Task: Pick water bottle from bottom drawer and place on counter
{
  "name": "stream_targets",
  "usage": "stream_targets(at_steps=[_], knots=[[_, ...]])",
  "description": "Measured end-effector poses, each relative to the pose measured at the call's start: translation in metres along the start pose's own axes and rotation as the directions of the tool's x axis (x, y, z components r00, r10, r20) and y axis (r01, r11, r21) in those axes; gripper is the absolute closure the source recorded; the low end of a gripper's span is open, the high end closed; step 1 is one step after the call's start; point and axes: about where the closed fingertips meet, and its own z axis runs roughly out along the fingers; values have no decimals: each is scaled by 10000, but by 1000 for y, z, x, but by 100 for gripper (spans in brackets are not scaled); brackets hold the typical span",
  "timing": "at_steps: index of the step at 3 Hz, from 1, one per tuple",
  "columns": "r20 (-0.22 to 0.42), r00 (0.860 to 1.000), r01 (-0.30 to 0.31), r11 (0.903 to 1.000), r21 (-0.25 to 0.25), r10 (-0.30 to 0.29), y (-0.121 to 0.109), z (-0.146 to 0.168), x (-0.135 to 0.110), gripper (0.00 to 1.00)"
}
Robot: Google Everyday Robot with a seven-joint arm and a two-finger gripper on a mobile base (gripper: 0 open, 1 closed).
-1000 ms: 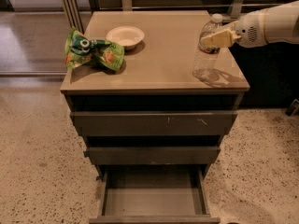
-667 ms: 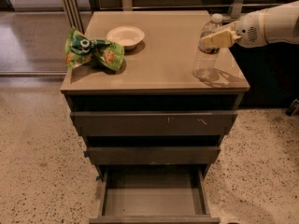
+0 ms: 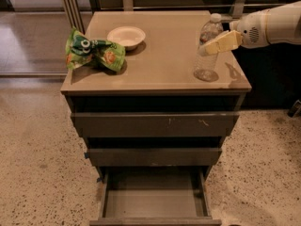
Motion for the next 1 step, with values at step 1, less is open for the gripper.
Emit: stream_targets(at_steps=[1], knots=[[0,10000,0,10000,-1,0,0,0,0,0]])
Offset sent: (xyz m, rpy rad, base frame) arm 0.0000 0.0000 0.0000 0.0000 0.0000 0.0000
